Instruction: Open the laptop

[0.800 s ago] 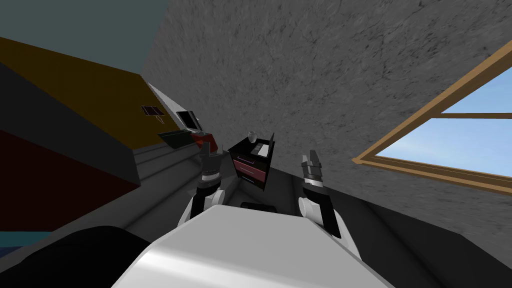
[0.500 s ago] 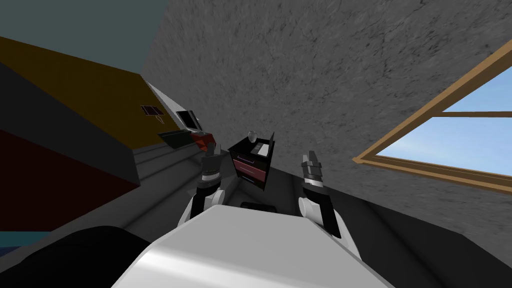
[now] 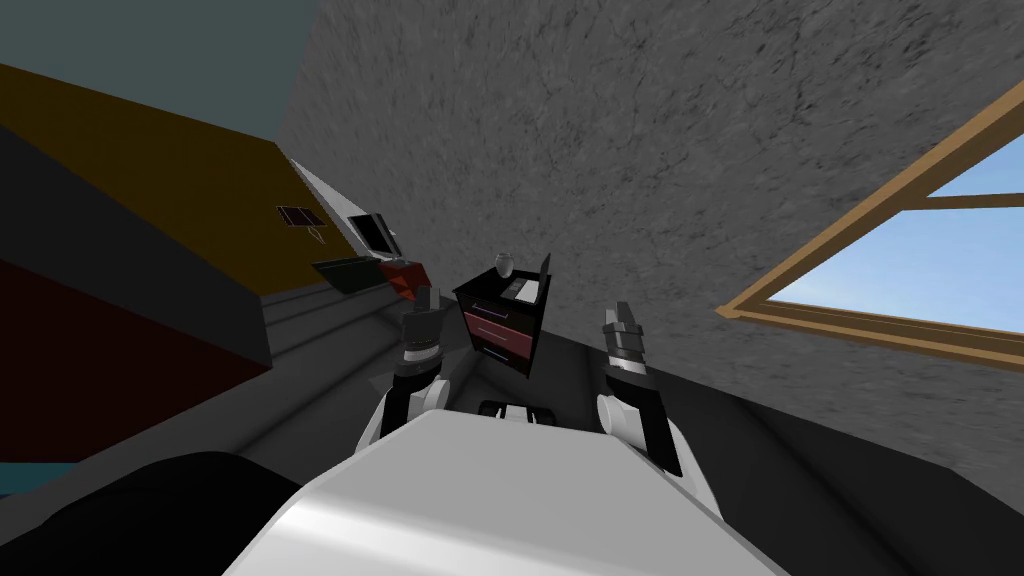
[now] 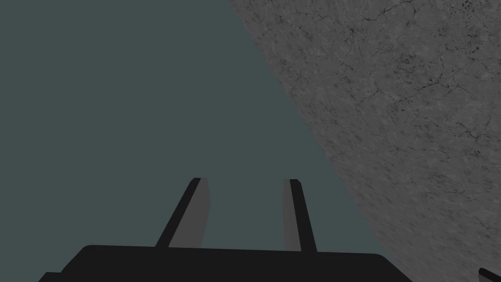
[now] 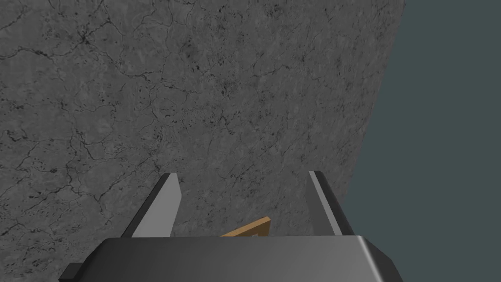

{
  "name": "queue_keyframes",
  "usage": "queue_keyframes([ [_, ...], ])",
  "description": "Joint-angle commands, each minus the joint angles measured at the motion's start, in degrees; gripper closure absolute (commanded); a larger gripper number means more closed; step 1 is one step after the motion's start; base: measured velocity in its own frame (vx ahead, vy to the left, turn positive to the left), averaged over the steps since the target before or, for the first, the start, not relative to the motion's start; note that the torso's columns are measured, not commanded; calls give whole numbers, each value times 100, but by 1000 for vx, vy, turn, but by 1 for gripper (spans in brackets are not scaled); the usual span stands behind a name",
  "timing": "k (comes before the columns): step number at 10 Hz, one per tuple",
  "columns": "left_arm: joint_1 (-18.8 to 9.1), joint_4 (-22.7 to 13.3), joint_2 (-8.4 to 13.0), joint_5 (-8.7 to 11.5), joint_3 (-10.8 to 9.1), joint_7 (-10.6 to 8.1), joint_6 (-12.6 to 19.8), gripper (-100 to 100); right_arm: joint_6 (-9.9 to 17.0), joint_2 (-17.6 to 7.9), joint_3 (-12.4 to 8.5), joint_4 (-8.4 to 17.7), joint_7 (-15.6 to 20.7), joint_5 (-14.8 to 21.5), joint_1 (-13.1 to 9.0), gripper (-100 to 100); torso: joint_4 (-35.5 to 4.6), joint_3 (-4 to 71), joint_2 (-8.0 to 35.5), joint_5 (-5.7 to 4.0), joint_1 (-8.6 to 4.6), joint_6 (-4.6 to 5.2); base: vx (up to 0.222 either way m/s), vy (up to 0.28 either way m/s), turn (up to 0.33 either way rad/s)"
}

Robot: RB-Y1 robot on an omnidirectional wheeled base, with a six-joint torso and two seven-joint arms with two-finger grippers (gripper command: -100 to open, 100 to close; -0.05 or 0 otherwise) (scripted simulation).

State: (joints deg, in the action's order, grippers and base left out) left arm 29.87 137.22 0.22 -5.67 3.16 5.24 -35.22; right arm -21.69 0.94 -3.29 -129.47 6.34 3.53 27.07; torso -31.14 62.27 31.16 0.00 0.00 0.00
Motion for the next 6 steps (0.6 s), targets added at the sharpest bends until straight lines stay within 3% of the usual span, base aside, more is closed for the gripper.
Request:
queue_keyframes([
  [1, 0, 0, 0, 0, 0, 0, 0, 0, 0, 0, 0, 0, 0, 0, 0, 0, -423, 846, 423, 0, 0, 0, 0, 0, 0],
  [2, 0, 0, 0, 0, 0, 0, 0, 0, 27, -188, -45, -3, 7, 17, 33, -100, -846, 1692, 846, 0, 0, 0, 14, 11, 8],
  [3, 0, -2, 0, 0, 0, 0, 0, 0, 54, -328, -91, -7, 14, 34, 67, -100, -1034, 2088, 1037, 1, 3, 0, 20, 29, 11],
  [6, 1, -3, 0, 0, 0, 0, 0, 0, 180, -758, -307, -34, 48, 115, 228, -100, -1112, 2230, 1109, 2, 5, 0, 27, 44, 13],
])
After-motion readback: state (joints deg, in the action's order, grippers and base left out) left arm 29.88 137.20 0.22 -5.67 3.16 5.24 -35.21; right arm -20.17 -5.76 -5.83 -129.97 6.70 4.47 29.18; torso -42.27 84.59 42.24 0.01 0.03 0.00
